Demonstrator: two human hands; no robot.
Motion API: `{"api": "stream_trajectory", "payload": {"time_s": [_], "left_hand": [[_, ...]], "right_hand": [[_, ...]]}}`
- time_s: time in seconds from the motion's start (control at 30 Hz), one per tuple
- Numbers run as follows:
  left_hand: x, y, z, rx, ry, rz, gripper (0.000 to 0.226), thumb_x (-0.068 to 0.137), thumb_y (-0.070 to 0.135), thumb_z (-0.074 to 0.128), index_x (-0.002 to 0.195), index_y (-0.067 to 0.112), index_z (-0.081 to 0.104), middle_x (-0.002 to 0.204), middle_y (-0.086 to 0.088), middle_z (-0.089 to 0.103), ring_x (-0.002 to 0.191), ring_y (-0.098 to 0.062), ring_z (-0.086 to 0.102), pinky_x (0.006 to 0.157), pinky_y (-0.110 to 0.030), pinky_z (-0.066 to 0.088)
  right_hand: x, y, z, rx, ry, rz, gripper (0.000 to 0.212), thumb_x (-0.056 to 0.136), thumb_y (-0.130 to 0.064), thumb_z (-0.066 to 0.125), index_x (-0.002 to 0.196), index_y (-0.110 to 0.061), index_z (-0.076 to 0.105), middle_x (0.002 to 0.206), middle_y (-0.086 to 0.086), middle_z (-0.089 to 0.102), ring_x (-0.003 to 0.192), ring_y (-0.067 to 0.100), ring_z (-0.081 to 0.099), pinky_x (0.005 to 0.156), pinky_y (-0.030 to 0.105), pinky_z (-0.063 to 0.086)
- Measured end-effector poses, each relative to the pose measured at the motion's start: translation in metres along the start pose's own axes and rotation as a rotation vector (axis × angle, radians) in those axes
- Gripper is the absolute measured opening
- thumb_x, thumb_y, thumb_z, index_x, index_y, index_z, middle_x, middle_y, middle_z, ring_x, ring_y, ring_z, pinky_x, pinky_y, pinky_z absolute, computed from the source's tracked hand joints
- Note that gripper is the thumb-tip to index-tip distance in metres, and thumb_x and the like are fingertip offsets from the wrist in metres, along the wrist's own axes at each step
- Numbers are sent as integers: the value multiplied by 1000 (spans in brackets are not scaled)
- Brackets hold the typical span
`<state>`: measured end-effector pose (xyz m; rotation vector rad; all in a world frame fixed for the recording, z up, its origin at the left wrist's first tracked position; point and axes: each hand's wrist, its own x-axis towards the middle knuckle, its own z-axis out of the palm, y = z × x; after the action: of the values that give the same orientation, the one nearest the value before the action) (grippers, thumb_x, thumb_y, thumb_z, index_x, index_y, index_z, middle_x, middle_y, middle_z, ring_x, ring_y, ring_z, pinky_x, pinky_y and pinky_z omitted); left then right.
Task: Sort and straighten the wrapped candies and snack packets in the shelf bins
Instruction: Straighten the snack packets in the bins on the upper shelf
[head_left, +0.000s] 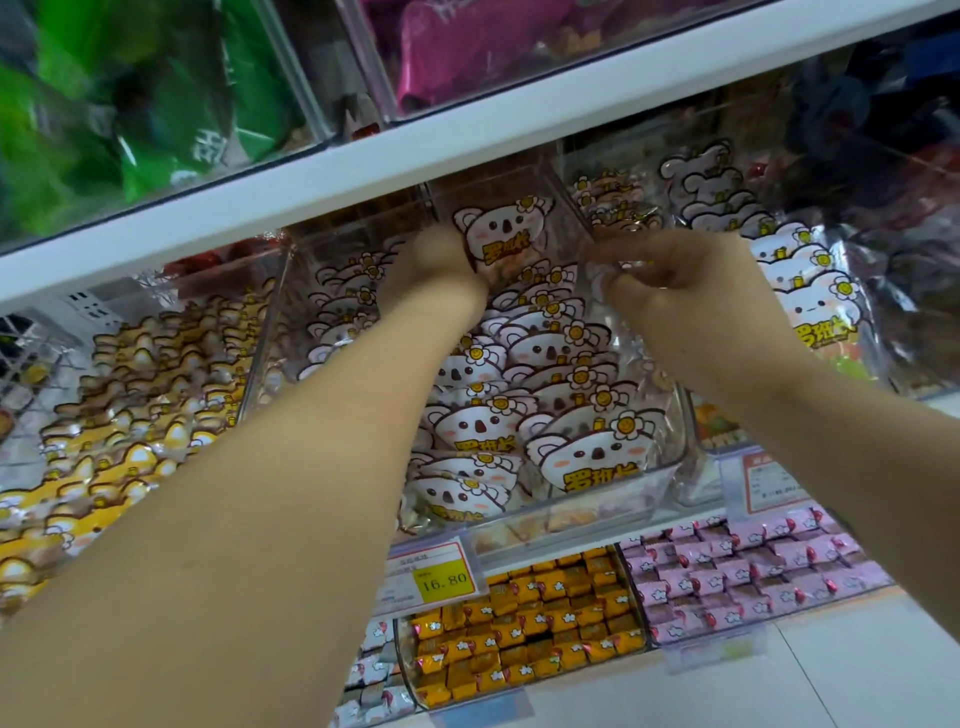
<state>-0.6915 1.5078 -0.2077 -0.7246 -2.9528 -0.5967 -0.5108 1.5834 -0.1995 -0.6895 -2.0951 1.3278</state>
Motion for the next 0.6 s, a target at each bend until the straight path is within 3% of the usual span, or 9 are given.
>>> {"api": "stream_trajectory", "payload": {"time_s": [0.13,0.27,0.37,0.43,0.53,0.6], "left_hand": [[9,4,1,125,7,54,44,86,54,58,116,21,59,113,1,62,96,-21,58,72,-31,44],[16,9,5,87,49,48,45,83,50,62,119,23,57,117,-5,63,106,-27,60,82,-37,50],[20,10,5,72,-73,77,47,85,41,64,126,19,53,121,-7,61,107,-27,59,76,-31,46],[19,10,2,46,-159,82,49,87,35,65,130,17,51,124,-7,60,107,-26,58,74,-28,42],[7,7,-4,5,-209,127,47,87,45,62,125,18,57,122,-5,62,105,-22,58,76,-25,39],[-4,2,-7,-157,-192,133,46,84,47,63,122,20,60,119,0,63,101,-16,56,79,-23,38]], "right_hand": [[2,1,1,24,-15,-2,28,90,-9,54,114,-17,67,66,-8,52,31,-5,43,33,4,25],[2,3,2,24,-16,-5,27,90,-11,54,111,-21,68,79,1,68,28,5,35,32,9,25],[2,3,2,28,-12,-1,27,89,-10,54,106,-25,69,80,-3,70,29,6,33,32,11,26],[1,2,1,26,-11,-8,28,89,-8,53,104,-25,69,84,-6,70,30,5,35,33,11,27],[0,0,1,12,4,1,27,90,-9,53,107,-23,69,93,-3,68,32,-2,43,34,6,27],[0,0,2,14,14,8,26,90,-9,53,108,-22,69,98,-2,67,36,-10,45,35,4,28]]}}
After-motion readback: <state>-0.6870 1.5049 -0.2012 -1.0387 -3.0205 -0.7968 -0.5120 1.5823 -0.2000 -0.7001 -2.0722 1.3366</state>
